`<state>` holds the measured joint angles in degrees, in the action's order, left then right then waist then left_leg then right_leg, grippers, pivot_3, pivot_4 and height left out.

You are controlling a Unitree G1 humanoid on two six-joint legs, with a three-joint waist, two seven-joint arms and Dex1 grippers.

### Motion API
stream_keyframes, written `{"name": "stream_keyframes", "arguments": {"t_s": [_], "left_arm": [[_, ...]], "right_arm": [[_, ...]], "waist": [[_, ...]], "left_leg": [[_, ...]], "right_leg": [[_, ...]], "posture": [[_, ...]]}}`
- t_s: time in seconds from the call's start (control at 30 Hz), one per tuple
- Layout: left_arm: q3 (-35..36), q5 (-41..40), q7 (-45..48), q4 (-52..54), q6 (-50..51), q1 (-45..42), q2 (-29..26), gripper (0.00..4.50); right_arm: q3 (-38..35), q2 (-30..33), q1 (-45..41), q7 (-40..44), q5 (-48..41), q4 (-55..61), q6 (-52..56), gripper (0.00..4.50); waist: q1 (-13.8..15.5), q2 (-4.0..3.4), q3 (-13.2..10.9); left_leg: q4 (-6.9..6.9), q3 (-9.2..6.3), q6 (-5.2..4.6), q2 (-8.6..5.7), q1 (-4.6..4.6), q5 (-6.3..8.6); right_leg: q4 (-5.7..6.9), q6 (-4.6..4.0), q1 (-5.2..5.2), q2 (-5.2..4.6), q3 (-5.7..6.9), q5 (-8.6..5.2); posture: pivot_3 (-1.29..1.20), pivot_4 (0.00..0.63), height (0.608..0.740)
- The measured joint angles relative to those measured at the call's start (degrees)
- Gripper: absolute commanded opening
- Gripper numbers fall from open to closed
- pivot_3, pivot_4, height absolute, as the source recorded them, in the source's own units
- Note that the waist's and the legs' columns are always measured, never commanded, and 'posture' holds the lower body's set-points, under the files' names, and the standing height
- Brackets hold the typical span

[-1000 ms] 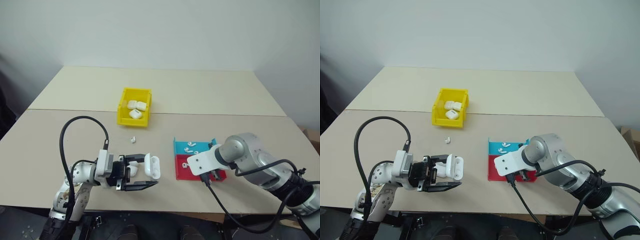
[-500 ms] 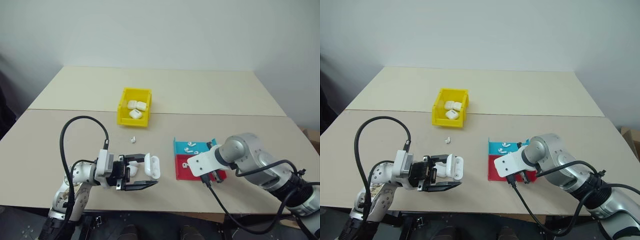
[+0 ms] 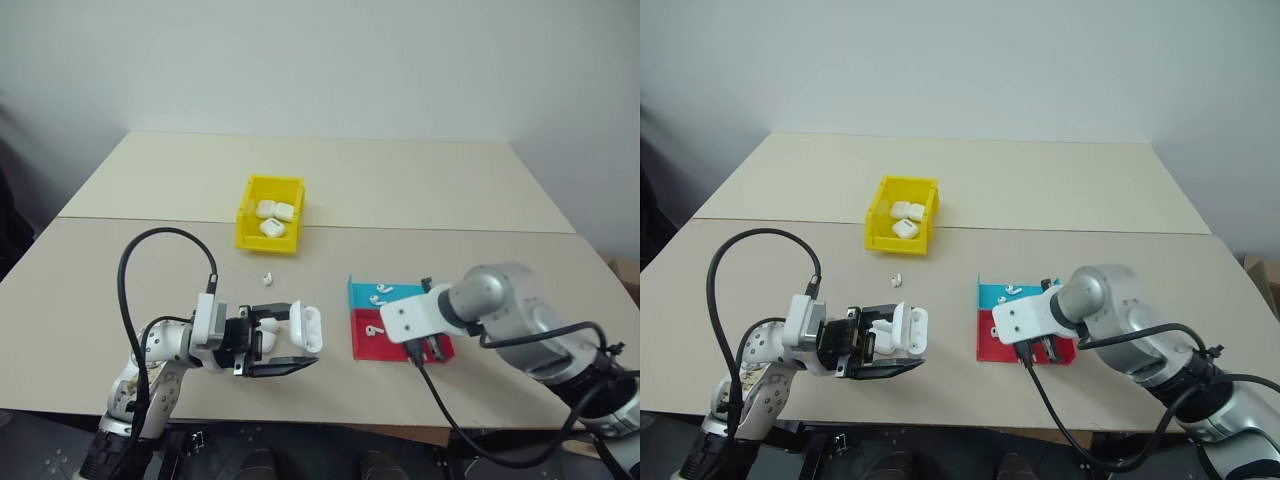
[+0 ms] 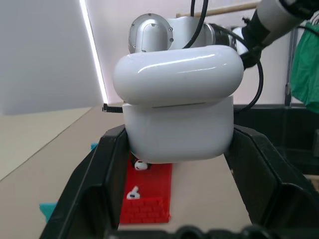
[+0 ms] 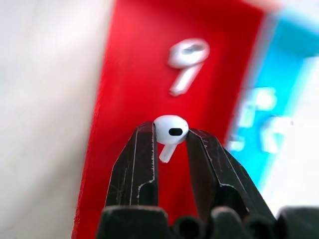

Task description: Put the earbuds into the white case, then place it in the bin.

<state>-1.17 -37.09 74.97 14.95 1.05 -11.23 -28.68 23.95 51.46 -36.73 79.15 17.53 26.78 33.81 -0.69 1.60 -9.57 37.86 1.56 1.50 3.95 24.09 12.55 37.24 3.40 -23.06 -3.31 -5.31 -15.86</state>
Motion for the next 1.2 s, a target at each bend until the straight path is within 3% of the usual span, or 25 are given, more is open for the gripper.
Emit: {"name": "stream_keyframes", "arguments": {"t_s": [0.13, 0.23, 0.37, 0.5, 0.6, 0.8, 1.2], "left_arm": [[-0.15, -2.74, -0.37, 0.6, 2.6, -2.32, 1.2, 2.76], [-0.64, -3.96, -0.43, 0.75, 3.72, -4.86, 2.52, 2.76], [-1.11, -5.97, -0.78, 1.36, 5.66, -7.53, 4.3, 2.76], [-1.15, -7.06, -0.56, 1.49, 6.93, -8.46, 5.02, 2.76], [-1.43, -7.11, -0.45, 1.44, 7.14, -9.11, 5.96, 2.76], [-2.01, -6.86, -0.52, 1.24, 7.15, -11.43, 7.52, 2.76], [-2.22, -5.77, -0.68, 1.04, 7.14, -11.42, 7.61, 2.76]], "right_arm": [[-13.59, -1.0, 0.93, -1.18, -8.82, 4.73, 9.65, 0.67], [-24.41, -7.18, -0.57, -5.1, -15.85, 6.17, 17.08, 0.67], [-42.78, -25.02, -4.95, -14.06, -29.82, 10.76, 24.15, 0.67], [-53.2, -37.24, -4.67, -21.56, -45.11, 16.86, 27.87, 0.67], [-54.13, -39.79, 0.12, -24.97, -53.62, 19.95, 27.6, 0.67], [-52.06, -38.96, 7.1, -29.93, -63.82, 21.1, 21.4, 0.67], [-41.25, -30.02, 14.09, -30.86, -66.99, 20.0, 7.87, 0.67]], "waist": [[0.05, 0.01, 0.0], [-0.09, 0.01, 0.01], [-0.29, 0.01, 0.02], [-0.04, -0.02, 0.04], [0.04, -0.03, 0.05], [-0.54, -0.08, 0.08], [-0.85, -0.09, 0.08]], "left_leg": [[0.01, -0.01, 0.0, -0.01, -0.01, 0.0], [0.03, -0.02, 0.0, -0.01, -0.03, 0.0], [0.01, -0.07, 0.0, -0.01, -0.04, 0.0], [0.01, -0.08, 0.0, -0.02, -0.02, 0.0], [0.02, -0.08, 0.0, -0.03, -0.03, -0.01], [0.02, -0.08, -0.01, -0.03, -0.12, -0.02], [0.02, -0.08, -0.01, -0.03, -0.13, -0.02]], "right_leg": [[-0.01, 0.0, 0.05, 0.0, 0.01, 0.01], [0.05, 0.0, 0.05, 0.01, -0.01, 0.01], [0.26, 0.01, -0.01, 0.04, -0.02, 0.0], [0.29, 0.01, -0.01, 0.01, 0.01, 0.0], [0.27, 0.01, 0.04, 0.0, 0.04, 0.0], [0.31, 0.01, 0.05, 0.04, -0.02, -0.01], [0.26, 0.03, 0.08, 0.03, -0.03, -0.01]], "posture": [[0.0, 0.15, 0.74], [0.0, 0.15, 0.74], [0.0, 0.15, 0.74], [0.0, 0.15, 0.74], [0.0, 0.15, 0.74], [0.0, 0.15, 0.74], [0.0, 0.15, 0.74]]}}
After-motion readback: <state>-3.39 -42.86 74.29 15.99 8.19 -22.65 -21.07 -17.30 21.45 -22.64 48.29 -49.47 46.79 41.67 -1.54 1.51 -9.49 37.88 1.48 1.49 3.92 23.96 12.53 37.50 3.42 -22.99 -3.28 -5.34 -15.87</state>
